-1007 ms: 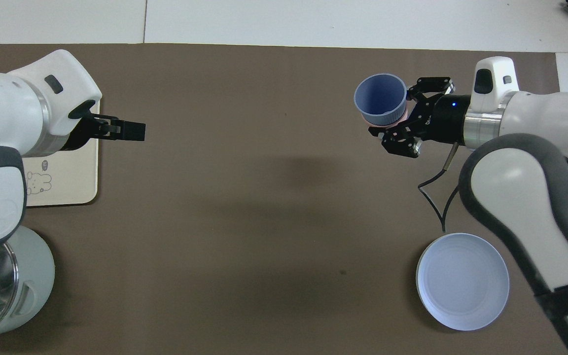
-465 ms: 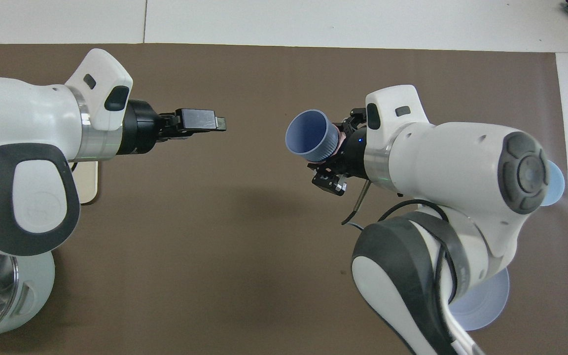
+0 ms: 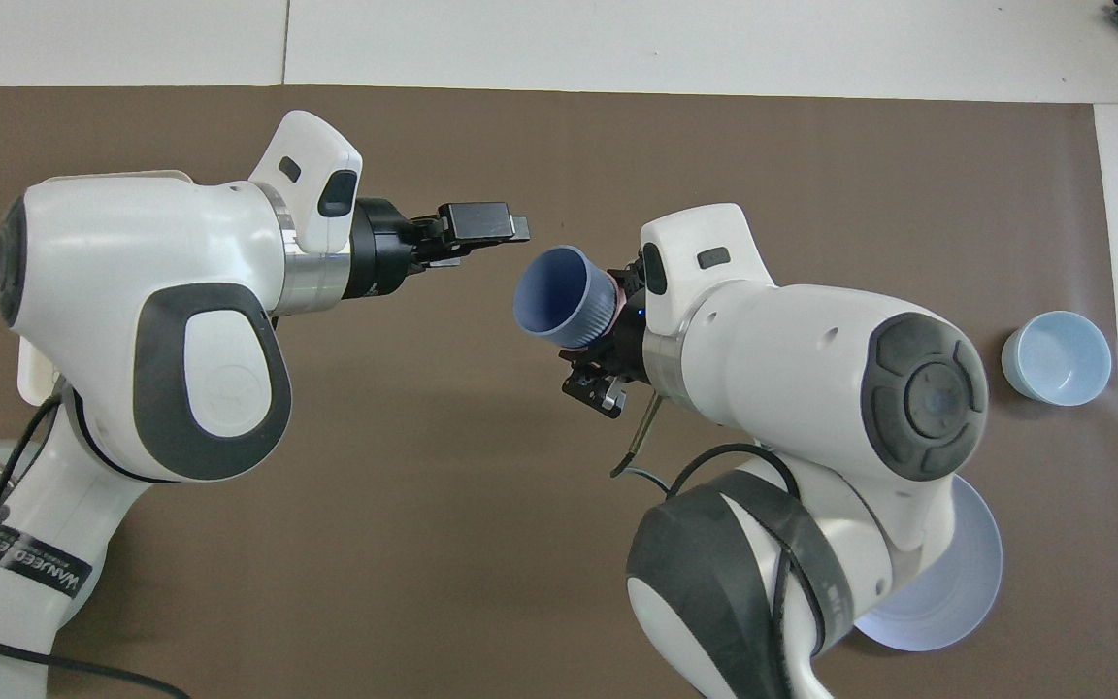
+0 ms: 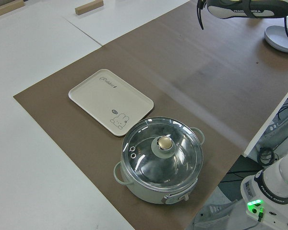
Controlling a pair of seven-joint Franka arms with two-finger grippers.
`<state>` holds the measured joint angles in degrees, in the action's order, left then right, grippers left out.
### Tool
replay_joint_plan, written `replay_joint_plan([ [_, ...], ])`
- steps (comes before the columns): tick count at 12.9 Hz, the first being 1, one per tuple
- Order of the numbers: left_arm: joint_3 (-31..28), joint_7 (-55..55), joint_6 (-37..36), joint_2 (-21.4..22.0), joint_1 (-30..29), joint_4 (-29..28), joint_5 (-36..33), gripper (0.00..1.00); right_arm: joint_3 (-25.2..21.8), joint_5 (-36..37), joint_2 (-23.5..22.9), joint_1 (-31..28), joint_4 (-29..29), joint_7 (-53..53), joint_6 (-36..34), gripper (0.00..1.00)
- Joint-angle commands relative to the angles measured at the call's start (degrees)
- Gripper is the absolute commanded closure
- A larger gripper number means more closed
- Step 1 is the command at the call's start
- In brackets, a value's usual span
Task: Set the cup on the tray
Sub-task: 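Grasp the blue cup inside the pink cup with the left gripper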
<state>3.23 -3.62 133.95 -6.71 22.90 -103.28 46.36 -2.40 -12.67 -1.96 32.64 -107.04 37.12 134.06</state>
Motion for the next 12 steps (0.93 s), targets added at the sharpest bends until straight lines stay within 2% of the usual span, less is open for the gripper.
replay_joint_plan([
  [1,-0.86,-0.07,-6.13,0.73,0.05,1.49,0.84,0.00,0.02,1.50,0.38,-0.12,-0.01,-1.52,0.94,1.00],
  [4,-0.86,0.45,-9.59,0.82,0.39,2.21,0.83,0.00,0.02,1.50,0.38,-0.21,-0.01,-1.52,0.94,1.00],
  [5,-0.86,0.54,-10.11,0.90,0.57,1.86,0.83,0.03,0.02,1.50,0.38,-0.21,-0.01,-1.52,0.94,1.00],
  [6,-0.86,0.54,-11.68,0.99,0.57,1.85,0.57,0.16,0.02,1.50,0.38,-0.21,-0.01,-1.52,0.94,1.00],
  [9,-0.95,1.42,-13.28,1.52,0.66,1.50,0.22,0.32,0.02,1.50,0.38,-0.30,-0.01,-1.52,0.94,1.00],
  [10,-0.95,1.42,-13.63,1.52,0.92,1.50,0.22,0.42,0.02,1.50,0.38,-0.30,-0.10,-1.52,0.94,1.00],
  [11,-0.95,1.51,-13.98,1.52,0.92,1.59,0.22,0.81,0.02,1.50,0.38,-0.30,-0.10,-1.52,0.94,1.00],
  [12,-1.04,1.51,-14.07,1.52,0.92,1.59,0.22,0.88,0.02,1.50,0.38,-0.30,-0.10,-1.52,0.94,1.00],
])
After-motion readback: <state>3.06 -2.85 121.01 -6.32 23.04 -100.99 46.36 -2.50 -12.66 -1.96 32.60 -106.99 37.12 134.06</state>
